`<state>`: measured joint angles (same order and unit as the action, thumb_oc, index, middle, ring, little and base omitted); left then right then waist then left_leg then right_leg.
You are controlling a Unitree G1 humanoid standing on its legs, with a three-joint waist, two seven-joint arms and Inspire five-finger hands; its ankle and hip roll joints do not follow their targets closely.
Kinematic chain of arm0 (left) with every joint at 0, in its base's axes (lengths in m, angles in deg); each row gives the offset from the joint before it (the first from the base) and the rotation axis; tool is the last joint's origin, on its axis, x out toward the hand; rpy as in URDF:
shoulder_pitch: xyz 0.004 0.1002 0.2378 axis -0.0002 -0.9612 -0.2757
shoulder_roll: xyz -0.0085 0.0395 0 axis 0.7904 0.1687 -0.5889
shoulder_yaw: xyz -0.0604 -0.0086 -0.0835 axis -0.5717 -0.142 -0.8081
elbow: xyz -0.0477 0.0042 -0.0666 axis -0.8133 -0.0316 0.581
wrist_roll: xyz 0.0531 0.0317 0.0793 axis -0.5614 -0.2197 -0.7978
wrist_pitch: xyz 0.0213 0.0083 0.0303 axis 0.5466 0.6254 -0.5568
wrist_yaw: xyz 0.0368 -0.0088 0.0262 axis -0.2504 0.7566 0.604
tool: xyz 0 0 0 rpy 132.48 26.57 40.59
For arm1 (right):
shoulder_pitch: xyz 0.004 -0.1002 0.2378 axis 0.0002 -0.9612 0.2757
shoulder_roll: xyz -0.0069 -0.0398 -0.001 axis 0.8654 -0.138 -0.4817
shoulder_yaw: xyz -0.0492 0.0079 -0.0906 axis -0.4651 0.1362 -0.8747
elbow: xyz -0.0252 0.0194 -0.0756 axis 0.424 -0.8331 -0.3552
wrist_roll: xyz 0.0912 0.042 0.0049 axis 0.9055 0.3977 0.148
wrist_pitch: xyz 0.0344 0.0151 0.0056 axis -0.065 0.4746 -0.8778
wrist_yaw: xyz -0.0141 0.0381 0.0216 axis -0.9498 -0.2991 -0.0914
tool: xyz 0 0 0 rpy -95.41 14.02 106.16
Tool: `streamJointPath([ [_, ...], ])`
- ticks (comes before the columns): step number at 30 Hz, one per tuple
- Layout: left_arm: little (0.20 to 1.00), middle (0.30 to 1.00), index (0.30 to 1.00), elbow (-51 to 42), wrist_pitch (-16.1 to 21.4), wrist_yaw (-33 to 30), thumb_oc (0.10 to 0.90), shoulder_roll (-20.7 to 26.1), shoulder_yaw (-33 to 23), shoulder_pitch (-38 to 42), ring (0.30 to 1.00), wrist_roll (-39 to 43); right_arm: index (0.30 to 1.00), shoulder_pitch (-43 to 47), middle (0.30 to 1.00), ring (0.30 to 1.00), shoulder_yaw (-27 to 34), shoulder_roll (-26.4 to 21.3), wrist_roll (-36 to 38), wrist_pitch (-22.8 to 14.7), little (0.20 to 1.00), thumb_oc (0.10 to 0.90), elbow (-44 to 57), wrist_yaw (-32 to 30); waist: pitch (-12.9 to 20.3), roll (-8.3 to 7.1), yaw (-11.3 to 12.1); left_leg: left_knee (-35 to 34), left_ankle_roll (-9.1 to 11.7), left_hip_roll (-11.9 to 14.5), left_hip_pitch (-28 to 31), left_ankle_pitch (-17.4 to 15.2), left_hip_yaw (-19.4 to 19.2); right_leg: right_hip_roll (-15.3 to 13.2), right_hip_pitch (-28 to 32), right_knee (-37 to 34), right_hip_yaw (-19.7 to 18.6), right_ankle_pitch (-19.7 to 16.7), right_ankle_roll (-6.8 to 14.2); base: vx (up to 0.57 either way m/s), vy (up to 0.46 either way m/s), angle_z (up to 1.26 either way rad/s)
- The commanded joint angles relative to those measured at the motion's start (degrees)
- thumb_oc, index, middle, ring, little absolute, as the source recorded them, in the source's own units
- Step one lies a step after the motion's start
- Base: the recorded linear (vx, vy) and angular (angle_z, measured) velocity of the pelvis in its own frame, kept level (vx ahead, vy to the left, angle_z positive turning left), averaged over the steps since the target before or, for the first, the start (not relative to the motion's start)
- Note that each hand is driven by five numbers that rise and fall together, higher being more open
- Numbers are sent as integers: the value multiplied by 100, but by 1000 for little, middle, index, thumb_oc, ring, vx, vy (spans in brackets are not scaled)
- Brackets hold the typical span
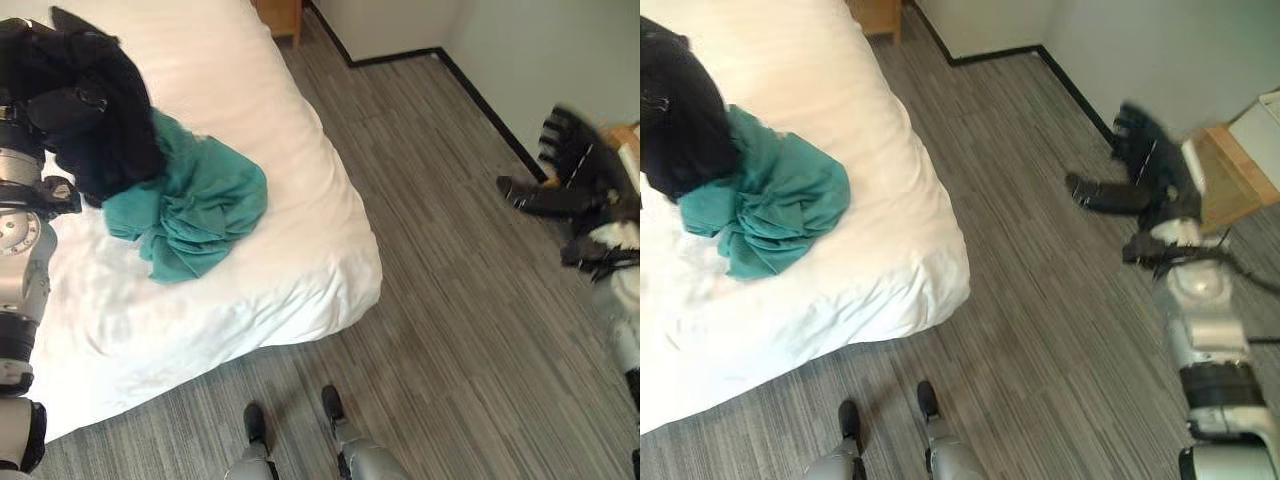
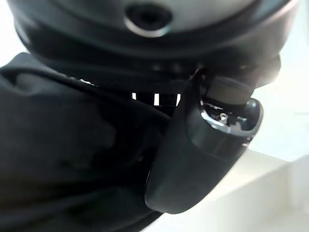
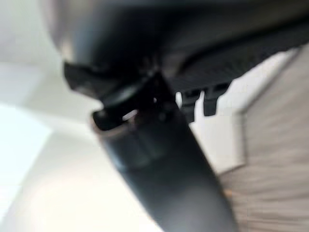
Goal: Pick up bed clothes into laundry basket.
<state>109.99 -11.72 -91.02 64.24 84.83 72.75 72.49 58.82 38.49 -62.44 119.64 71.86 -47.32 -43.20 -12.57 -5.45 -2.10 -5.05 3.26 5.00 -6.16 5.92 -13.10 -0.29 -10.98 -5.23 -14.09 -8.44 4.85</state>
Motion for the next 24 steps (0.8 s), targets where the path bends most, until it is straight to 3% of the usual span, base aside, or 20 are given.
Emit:
streamJointPath([
  [1, 300, 300, 300, -619, 966, -395, 400, 190, -867, -361, 300, -14, 900, 1107, 900, 900, -276, -789, -436, -628, 900, 800, -139, -426, 900, 262, 317, 5, 122, -11, -28, -355, -74, -473, 881, 292, 215, 915, 706, -1, -52, 5],
  [4, 300, 300, 300, -1051, 1138, -414, 400, -66, -1347, -1067, 300, -50, 900, 1994, 900, 900, -950, -1132, -899, -576, 900, 800, -351, -517, 1049, 136, 568, 5, 126, -41, -5, -371, 36, -502, 1016, 250, 314, 957, 663, 38, -45, 7],
  [5, 300, 300, 300, -1116, 1122, -425, 400, -113, -1478, -1202, 300, -71, 900, 2153, 900, 900, -1118, -1123, -902, -580, 900, 800, -392, -525, 1052, 182, 514, 5, 125, -45, 2, -374, 38, -507, 1028, 241, 317, 957, 664, 15, -54, 21],
  [11, 300, 300, 300, -1645, 1224, -414, 400, -882, -2028, -2169, 300, -108, 900, 3620, 900, 900, -2562, -1285, -1986, -394, 900, 800, -776, -557, 1192, 42, 921, 5, 125, -117, -52, -335, 348, -554, 1227, 113, 482, 1052, 555, 13, -47, 28],
  [14, 300, 300, 300, -1716, 1315, -415, 400, -1154, -2293, -2572, 300, -19, 900, 4112, 900, 900, -3063, -1016, -2223, -341, 900, 800, -1237, -566, 1217, 26, 1157, 5, 120, -152, -81, -316, 482, -572, 1304, 62, 577, 1095, 515, 21, -46, 34],
  [16, 300, 300, 300, -1812, 1384, -466, 400, -1366, -2548, -2945, 300, -52, 900, 4399, 900, 900, -3363, -529, -2606, -234, 900, 800, -1626, -575, 1212, 33, 1376, 5, 110, -191, -112, -302, 579, -591, 1361, 31, 620, 1135, 482, 17, -32, 32],
  [17, 300, 300, 300, -1832, 1379, -467, 400, -1391, -2591, -2987, 300, -55, 900, 4455, 900, 900, -3421, -495, -2614, -233, 900, 800, -1648, -582, 1217, 51, 1347, 5, 109, -193, -111, -303, 580, -592, 1363, 31, 622, 1137, 482, 15, -24, 14],
  [22, 300, 300, 300, -1868, 1320, -221, 400, -1609, -2734, -3453, 300, 143, 900, 4861, 900, 900, -3849, 302, -3658, 13, 900, 800, -2066, -516, 1115, 135, 1645, 5, 87, -251, -216, -255, 735, -606, 1344, 23, 702, 1177, 444, 14, -26, 23],
  [24, 300, 300, 300, -1805, 1279, -116, 400, -1705, -2792, -3631, 300, 260, 900, 4914, 900, 900, -3977, 400, -3912, 71, 900, 800, -2179, -428, 1066, 180, 1717, 5, 82, -272, -273, -227, 777, -609, 1323, 23, 734, 1176, 440, 10, -15, 25],
])
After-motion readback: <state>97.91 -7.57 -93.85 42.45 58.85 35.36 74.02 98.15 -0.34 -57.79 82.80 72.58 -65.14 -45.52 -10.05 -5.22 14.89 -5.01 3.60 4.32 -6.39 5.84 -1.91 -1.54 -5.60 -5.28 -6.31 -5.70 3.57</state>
